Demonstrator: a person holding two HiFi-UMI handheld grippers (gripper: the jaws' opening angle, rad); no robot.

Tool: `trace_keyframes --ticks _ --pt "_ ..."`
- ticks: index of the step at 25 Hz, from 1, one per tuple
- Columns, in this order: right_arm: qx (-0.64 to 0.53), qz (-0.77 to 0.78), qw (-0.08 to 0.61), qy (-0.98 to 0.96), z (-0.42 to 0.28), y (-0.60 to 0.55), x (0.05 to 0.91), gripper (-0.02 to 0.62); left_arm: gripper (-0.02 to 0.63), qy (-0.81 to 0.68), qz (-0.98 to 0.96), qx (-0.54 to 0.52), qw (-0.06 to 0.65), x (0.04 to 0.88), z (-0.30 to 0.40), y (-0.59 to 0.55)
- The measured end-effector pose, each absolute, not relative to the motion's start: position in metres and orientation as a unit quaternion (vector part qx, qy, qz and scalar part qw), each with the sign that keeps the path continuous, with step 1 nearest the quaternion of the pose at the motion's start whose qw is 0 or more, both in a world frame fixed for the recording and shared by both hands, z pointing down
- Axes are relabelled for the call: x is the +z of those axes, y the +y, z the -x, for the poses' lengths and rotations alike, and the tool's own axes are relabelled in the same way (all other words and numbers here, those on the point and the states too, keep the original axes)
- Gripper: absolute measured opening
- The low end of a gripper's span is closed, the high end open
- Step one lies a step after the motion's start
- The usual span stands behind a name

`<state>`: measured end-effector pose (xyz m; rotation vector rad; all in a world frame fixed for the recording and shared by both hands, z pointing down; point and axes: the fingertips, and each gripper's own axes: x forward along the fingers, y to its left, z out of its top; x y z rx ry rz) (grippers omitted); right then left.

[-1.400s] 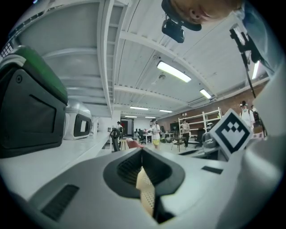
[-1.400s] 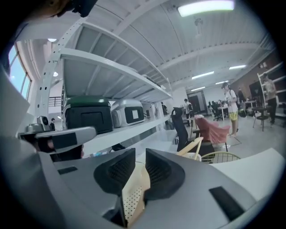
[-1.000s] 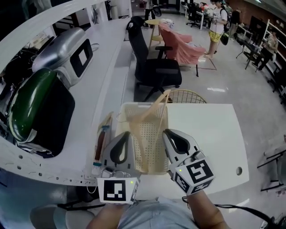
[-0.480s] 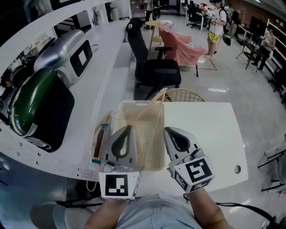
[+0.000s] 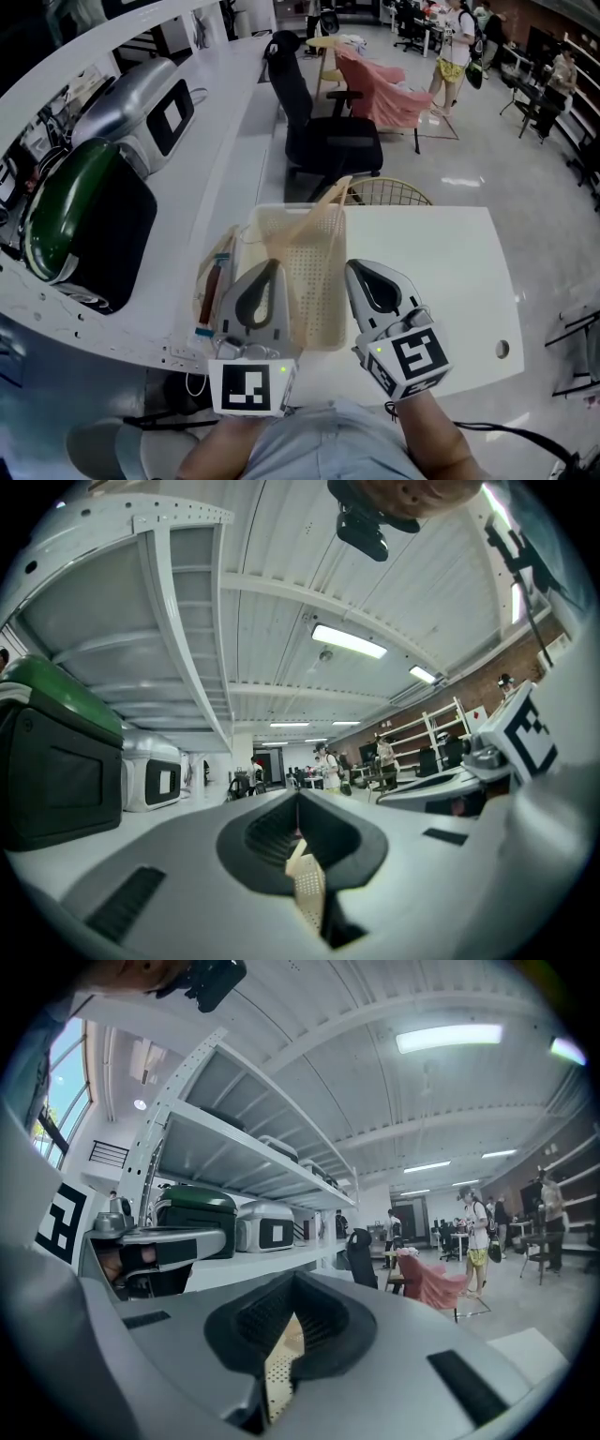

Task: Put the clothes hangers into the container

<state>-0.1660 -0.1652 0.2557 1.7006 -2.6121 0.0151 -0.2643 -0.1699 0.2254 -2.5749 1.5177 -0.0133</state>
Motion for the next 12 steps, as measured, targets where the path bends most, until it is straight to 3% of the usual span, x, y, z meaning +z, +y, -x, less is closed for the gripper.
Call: trace_keyframes --ticks 12 --pt "0.007 -0.546 0.009 -0.838 0.1641 -0.1614 0.2571 0.011 0.011 0.503 0.86 -0.005 0.08 0.2254 0.2608 -0.1638"
